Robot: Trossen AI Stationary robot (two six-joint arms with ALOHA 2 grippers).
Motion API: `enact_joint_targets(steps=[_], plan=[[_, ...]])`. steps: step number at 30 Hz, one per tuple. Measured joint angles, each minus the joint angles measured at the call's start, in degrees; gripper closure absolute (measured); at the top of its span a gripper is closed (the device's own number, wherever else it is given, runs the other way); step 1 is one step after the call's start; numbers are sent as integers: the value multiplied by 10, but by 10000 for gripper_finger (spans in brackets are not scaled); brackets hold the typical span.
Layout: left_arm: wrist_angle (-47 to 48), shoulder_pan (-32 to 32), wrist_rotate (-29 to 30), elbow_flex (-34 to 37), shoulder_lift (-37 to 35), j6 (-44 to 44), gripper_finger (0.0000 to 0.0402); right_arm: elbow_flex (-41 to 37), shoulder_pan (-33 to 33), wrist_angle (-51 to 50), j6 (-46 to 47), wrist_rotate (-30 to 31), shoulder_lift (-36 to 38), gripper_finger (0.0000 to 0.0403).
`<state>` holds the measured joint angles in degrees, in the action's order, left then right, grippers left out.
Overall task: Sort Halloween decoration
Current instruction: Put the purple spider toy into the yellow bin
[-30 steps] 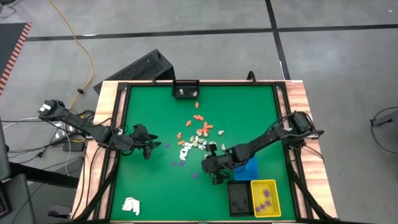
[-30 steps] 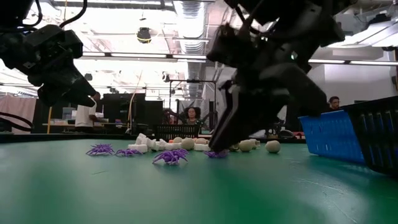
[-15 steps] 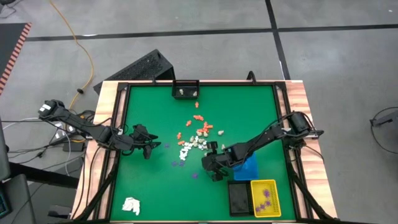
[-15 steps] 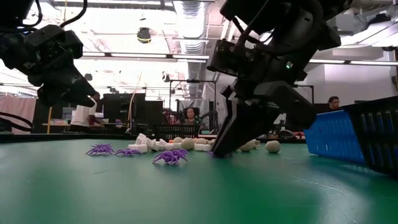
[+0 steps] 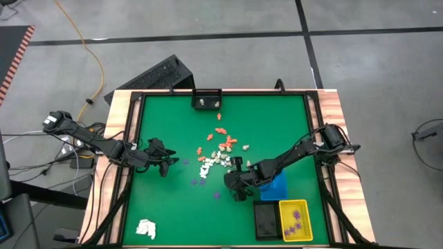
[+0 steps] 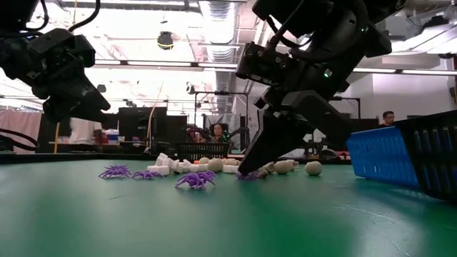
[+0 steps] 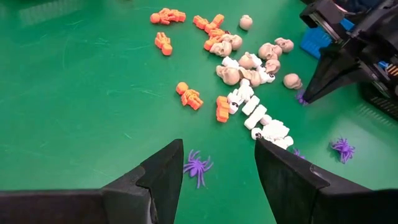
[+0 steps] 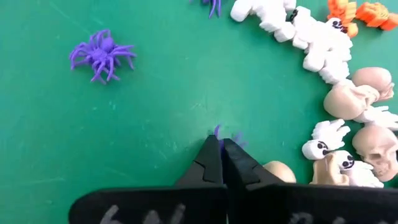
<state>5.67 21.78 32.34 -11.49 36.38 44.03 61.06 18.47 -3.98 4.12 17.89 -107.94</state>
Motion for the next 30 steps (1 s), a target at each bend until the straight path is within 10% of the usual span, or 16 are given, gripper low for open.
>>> enact_joint_targets(steps=[19,30], plan=[[0,0,-1,0,0,0,213,0,29,-49,35,-12,102,396],[0,0,-2,0,0,-1,213,-1,10,-35,34,-57,42,266]])
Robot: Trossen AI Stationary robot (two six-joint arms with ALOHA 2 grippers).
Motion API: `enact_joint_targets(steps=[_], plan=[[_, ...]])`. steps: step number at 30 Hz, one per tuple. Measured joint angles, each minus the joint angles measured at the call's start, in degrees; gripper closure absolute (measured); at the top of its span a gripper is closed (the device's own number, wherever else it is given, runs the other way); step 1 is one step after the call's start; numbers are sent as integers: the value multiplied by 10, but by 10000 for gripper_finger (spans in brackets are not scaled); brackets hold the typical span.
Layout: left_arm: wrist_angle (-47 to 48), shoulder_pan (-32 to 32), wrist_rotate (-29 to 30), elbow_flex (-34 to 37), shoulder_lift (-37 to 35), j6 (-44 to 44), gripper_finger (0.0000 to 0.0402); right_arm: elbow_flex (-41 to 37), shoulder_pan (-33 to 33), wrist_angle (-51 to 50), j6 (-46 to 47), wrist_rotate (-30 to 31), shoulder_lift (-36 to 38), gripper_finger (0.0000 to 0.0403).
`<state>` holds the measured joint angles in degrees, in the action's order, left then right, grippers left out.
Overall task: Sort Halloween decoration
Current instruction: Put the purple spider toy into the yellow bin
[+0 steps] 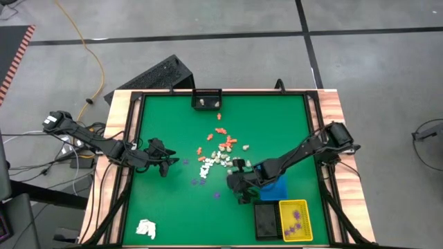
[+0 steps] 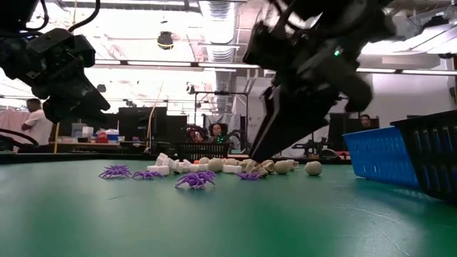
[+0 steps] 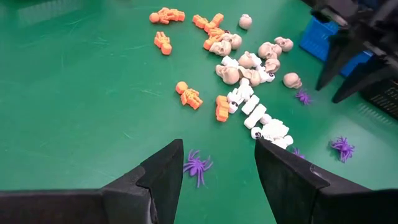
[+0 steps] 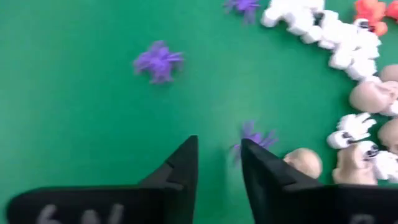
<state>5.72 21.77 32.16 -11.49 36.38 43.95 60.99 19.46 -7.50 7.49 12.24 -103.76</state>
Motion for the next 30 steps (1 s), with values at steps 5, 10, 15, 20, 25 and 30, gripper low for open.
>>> enact_joint_targets(steps=[5,10,15,20,25,30], plan=[[0,0,0,0,0,0,213,0,-13,0,0,12,-7,220],[0,0,0,0,0,0,213,0,-22,-3,-3,11,-6,217],[1,0,1,0,0,-3,213,-2,-24,3,-5,-1,-27,232],[11,0,1,0,0,-3,213,0,-22,20,1,-5,-47,236],[14,0,1,0,0,-1,213,1,-22,19,11,1,-50,246],[14,0,1,0,0,-1,213,0,-23,25,11,5,-51,281]])
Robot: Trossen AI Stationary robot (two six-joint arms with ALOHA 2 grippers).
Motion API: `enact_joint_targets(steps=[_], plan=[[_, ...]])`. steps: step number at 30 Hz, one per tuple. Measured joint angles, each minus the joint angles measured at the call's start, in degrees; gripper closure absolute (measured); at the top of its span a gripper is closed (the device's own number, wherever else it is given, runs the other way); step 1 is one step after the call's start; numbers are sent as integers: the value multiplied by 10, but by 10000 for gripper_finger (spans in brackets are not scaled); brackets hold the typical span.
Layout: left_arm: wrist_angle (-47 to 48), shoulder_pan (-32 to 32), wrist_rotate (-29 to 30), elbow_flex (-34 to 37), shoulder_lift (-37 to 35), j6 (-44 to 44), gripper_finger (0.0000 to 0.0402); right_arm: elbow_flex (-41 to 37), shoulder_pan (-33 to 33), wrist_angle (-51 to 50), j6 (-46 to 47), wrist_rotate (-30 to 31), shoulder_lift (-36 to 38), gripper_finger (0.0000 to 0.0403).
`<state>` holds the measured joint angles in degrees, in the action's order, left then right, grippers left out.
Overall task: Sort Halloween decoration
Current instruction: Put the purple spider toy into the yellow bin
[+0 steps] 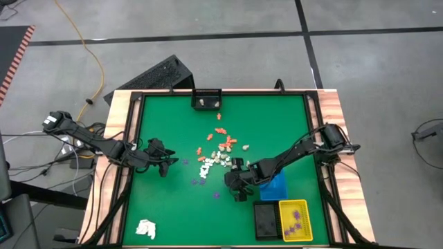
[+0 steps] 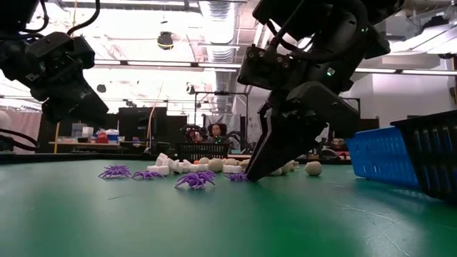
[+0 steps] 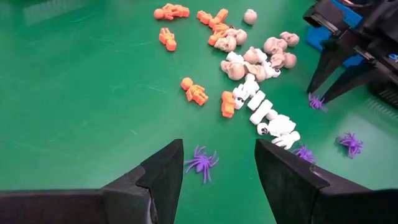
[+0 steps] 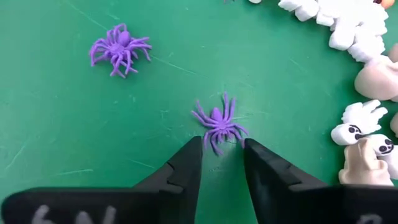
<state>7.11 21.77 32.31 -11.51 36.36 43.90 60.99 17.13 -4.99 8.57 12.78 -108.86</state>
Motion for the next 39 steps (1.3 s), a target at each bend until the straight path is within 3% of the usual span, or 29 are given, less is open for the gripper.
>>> enact_joint_targets(steps=[13,21,28,31,35,39], plan=[[0,0,0,0,0,1,213,0,-1,0,4,12,-1,394],[-1,0,0,0,0,1,213,-2,5,5,2,46,7,401],[-1,0,0,0,0,1,213,-3,4,15,0,54,35,388],[-1,0,0,0,0,-1,213,-3,5,41,-11,31,36,367],[-1,0,0,0,0,-1,213,-2,6,99,-26,10,27,316],[-1,0,0,0,0,-1,213,-2,7,94,-30,8,25,245]])
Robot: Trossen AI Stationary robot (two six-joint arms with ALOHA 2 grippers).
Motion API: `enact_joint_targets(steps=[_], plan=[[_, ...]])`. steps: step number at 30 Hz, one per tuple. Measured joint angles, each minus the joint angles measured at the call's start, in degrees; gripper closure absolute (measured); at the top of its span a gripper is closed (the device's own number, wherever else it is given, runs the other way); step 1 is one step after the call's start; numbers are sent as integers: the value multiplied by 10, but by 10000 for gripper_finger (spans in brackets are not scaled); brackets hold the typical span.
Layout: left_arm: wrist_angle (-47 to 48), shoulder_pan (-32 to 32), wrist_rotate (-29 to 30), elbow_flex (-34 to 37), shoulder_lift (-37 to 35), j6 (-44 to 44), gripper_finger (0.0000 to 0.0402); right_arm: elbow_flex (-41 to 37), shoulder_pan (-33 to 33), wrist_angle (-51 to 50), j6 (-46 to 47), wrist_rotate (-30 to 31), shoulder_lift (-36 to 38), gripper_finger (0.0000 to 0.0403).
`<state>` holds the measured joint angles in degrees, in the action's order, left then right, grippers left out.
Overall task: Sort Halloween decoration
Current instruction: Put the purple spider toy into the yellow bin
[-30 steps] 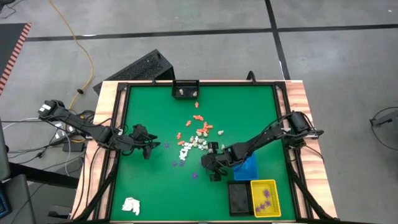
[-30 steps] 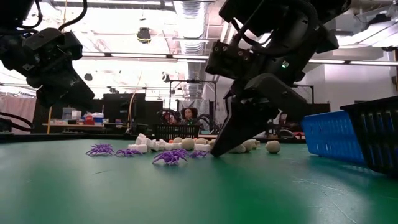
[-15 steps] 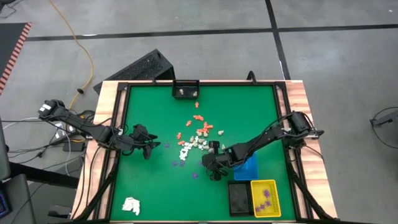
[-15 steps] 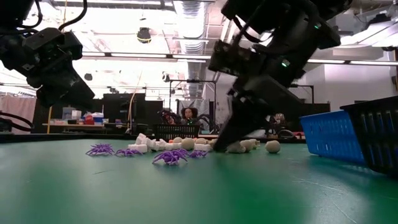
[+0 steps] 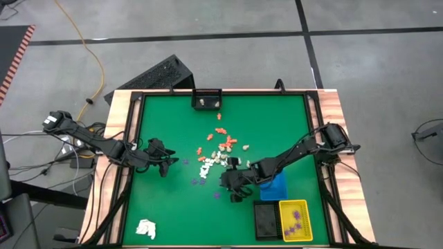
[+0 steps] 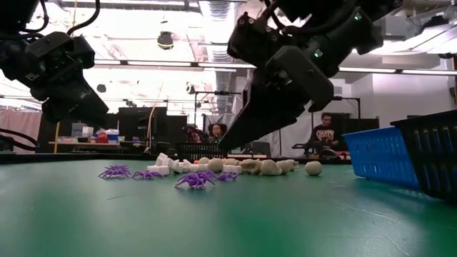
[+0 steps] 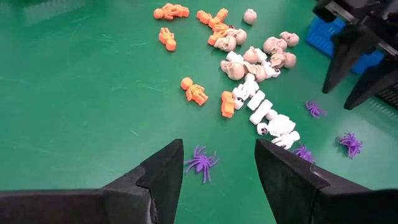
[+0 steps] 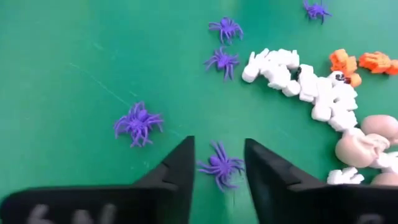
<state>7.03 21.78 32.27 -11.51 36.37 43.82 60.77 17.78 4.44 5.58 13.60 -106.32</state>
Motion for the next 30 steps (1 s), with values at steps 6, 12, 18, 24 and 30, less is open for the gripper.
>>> enact_joint_targets(steps=[6,12,18,24,30], plan=[[0,0,0,0,0,0,213,0,-5,-10,19,-1,0,174],[0,0,0,0,0,1,213,1,-7,-2,21,-13,-22,183],[-1,0,-1,0,0,2,213,1,-7,-10,32,-16,-37,193],[0,0,0,0,0,2,213,2,-10,-16,52,-15,-44,213],[0,0,0,0,0,2,213,2,-13,-21,61,-9,-45,290]])
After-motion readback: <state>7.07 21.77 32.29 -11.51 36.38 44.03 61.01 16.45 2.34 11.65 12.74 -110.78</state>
